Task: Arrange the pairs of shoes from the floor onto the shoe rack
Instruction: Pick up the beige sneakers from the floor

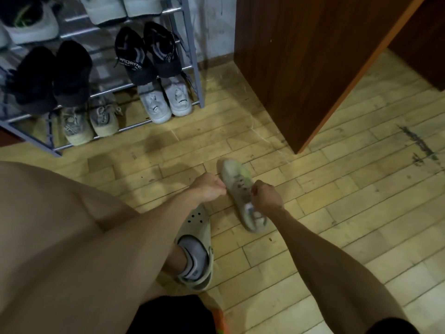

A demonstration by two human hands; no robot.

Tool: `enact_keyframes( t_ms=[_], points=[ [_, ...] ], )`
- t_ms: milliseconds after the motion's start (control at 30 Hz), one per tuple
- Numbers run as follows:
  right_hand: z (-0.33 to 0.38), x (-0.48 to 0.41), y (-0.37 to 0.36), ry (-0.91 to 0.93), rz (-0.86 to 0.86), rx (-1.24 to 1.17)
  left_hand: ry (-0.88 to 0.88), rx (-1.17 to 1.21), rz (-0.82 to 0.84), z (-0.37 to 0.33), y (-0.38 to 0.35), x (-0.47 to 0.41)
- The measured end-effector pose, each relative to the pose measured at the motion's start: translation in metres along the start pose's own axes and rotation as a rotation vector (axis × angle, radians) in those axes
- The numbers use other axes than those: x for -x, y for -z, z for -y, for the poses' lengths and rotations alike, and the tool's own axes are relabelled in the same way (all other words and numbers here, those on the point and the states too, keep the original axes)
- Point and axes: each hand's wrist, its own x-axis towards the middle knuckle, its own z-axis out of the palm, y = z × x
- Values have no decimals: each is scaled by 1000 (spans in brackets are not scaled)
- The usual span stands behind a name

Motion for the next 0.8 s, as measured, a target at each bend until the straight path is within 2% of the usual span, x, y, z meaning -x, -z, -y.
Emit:
enact_keyframes(
  t_ms=[100,167,300,400,500,567,633,700,800],
  points=[
    [-7,-5,9,-64,-69,-154,-1,16,-10,-2,4,0],
    [-21,-10,17,-139,-46,-168,5,7,-25,-3,4,1],
    [-47,-13,15,-265,192,-164,14,-37,-17,-4,-1,-3],
    [-47,-8,-6,-269,433,-143,-5,-81,0,-4,-10,-4],
    [-40,-3,-30,-226,435,-70,1,-128,21,-3,-17,-7],
    [-35,-3,-34,-328,451,-182,10,-158,38,-3,-18,-9],
    [-32,-4,-26,-395,543,-383,13,-188,50,-4,-18,-8],
    [-28,-5,-10,-361,599,-501,15,-192,61,-5,-14,-6],
    [-8,-7,24,-287,559,-661,49,-154,88,-10,0,1]
  ],
)
